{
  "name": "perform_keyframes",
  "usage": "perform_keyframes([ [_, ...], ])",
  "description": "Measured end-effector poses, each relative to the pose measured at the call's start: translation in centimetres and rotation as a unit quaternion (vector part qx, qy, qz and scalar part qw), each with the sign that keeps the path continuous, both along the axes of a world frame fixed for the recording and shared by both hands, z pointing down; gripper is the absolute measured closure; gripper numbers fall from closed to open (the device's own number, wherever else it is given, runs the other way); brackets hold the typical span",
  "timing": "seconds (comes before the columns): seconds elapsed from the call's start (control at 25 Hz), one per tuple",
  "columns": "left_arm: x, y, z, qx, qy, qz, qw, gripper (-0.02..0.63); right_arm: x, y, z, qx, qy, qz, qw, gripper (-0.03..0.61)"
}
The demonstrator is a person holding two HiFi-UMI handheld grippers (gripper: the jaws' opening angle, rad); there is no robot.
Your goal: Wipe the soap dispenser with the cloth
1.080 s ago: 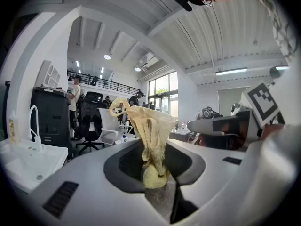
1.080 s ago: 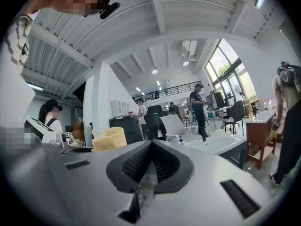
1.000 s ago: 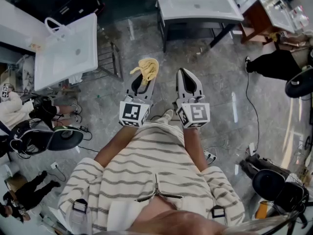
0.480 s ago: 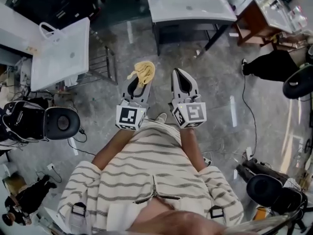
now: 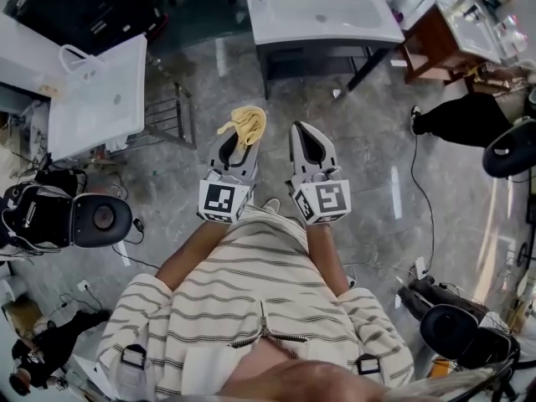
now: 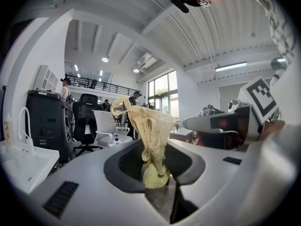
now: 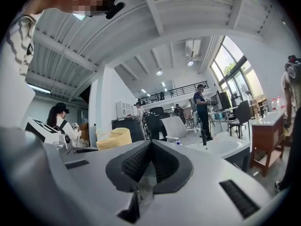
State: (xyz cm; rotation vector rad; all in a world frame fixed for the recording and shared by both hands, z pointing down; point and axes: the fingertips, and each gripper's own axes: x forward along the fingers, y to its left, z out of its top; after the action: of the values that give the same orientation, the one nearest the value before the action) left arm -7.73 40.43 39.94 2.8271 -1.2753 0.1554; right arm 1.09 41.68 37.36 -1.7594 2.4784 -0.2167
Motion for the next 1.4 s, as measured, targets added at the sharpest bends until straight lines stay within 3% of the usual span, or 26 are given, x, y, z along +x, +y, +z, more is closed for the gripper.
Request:
perform_keyframes([
  [0.32,1.8,-8.3,1.3,-0.005,0.010,0.003,0.9999,0.505,1.4,-7.9,1.1,-0.007,0.008,0.004,1.000,0.578],
  [1.04,2.9,-38.5,0.3,-0.028,0.013,0.035,0.9989,0.503,1.7,-37.9,0.4,-0.022,0.004,0.023,0.999,0.578],
  [1.4,2.5,-47.2,2.0,-0.046,0.011,0.051,0.9976,0.502,1.2,-46.7,2.8,-0.048,0.007,0.019,0.999,0.578],
])
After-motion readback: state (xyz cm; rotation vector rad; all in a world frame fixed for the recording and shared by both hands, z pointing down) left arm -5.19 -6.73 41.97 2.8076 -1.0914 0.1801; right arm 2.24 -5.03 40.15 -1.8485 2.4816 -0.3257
